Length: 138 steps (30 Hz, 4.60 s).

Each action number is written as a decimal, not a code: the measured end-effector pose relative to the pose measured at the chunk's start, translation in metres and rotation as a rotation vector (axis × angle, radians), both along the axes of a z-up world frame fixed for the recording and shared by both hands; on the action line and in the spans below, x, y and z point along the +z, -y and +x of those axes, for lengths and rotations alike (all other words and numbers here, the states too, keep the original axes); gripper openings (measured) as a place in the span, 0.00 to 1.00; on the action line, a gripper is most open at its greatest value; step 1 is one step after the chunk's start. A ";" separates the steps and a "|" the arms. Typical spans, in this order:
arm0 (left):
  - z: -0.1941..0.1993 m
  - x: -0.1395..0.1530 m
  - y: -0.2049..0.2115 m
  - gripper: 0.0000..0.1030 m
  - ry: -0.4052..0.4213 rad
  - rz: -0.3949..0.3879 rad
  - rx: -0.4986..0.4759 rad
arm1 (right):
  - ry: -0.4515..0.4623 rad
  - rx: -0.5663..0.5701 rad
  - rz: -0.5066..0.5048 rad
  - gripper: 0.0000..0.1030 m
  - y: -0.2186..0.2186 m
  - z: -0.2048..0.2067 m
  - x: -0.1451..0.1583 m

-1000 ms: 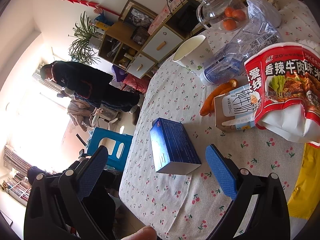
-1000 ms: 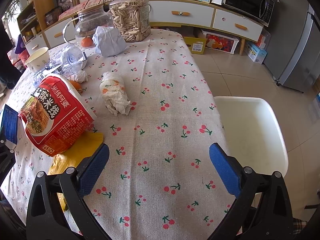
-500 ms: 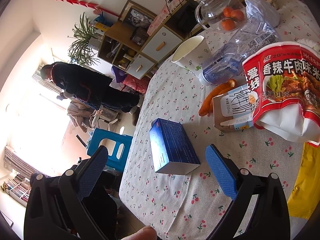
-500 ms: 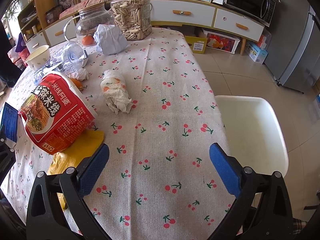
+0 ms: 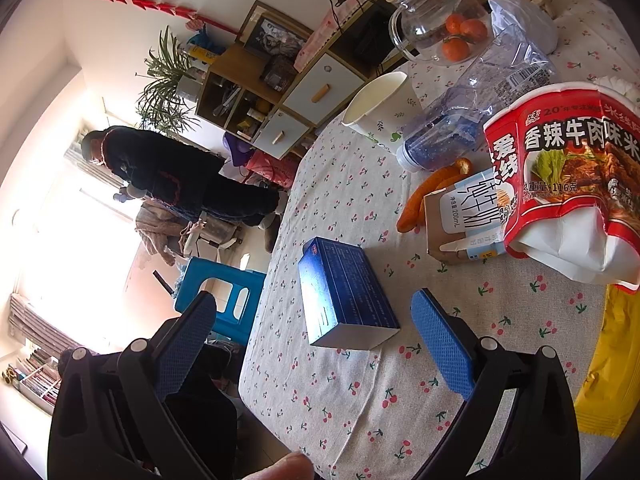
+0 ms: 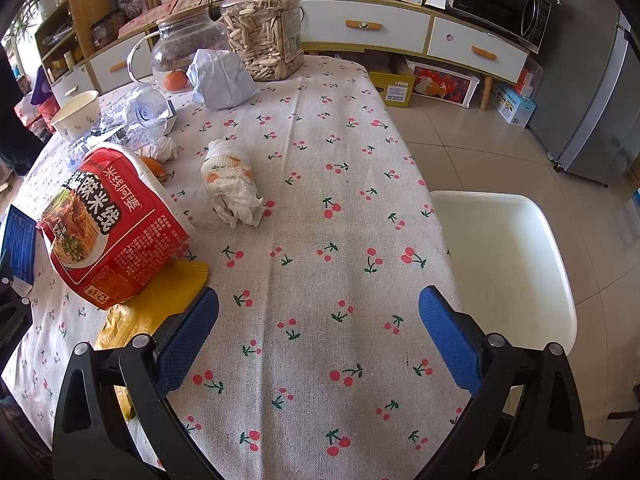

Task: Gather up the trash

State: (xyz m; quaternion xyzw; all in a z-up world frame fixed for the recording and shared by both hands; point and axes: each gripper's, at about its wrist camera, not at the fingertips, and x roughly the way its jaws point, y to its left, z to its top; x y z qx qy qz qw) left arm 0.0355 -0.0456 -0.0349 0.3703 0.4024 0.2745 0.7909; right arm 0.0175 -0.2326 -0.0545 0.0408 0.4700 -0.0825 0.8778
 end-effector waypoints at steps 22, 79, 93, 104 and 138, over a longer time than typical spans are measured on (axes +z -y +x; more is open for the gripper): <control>0.001 0.003 0.001 0.93 0.008 -0.003 -0.001 | 0.006 0.002 0.000 0.93 -0.001 -0.001 0.003; 0.000 -0.005 0.002 0.93 -0.035 -0.057 -0.010 | 0.011 0.005 0.008 0.93 -0.002 0.000 0.005; -0.002 -0.003 0.002 0.93 -0.032 -0.071 -0.013 | 0.022 0.004 0.025 0.93 -0.001 0.000 0.010; -0.001 -0.005 -0.003 0.93 -0.047 -0.094 -0.013 | 0.021 0.014 0.048 0.93 -0.002 0.001 0.011; -0.003 -0.006 -0.006 0.93 -0.061 -0.114 -0.019 | 0.016 0.035 0.035 0.93 -0.007 0.001 0.011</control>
